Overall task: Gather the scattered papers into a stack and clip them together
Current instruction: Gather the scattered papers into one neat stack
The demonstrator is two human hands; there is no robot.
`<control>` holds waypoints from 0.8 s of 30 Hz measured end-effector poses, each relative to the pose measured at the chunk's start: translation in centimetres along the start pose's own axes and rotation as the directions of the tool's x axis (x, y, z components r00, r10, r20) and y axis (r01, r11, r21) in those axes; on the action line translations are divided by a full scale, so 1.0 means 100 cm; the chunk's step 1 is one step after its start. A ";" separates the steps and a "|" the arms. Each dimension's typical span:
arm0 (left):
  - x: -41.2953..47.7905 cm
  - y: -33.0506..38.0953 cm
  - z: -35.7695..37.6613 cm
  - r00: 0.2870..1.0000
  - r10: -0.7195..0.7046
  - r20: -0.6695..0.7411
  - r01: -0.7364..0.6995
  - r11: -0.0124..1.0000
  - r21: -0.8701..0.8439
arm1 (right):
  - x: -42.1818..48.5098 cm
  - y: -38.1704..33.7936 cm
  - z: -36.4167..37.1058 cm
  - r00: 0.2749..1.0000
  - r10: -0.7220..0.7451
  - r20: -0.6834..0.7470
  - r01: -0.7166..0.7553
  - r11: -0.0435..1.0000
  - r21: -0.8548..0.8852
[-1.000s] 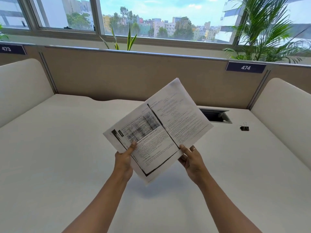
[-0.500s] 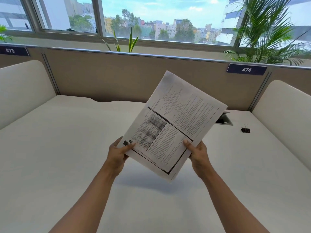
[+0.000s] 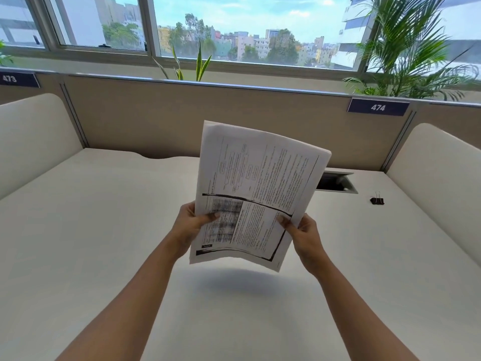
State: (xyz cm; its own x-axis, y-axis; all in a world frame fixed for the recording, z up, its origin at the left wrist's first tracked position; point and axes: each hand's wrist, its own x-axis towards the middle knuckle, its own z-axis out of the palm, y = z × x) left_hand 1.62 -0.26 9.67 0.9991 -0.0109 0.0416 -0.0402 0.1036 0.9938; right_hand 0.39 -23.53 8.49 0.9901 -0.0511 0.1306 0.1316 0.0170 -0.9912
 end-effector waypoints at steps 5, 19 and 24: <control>-0.001 -0.009 -0.004 1.000 0.017 0.014 -0.017 1.000 -0.013 | -0.003 0.007 -0.003 0.999 0.014 0.030 -0.015 1.000 0.014; -0.005 -0.005 0.001 0.990 0.093 0.108 -0.089 0.995 -0.047 | 0.003 0.008 -0.013 0.998 0.037 0.058 -0.045 0.989 0.144; -0.002 -0.007 0.004 0.991 0.065 0.117 -0.061 0.998 -0.031 | 0.002 0.010 -0.008 0.995 0.074 0.074 -0.080 0.993 0.089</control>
State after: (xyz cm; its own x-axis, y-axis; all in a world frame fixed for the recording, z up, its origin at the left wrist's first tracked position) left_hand 1.40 -0.72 9.00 0.9857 -0.1205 0.1176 -0.1011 0.1353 0.9856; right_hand 0.68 -24.30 7.50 0.9980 0.0246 0.0587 0.0557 0.1095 -0.9924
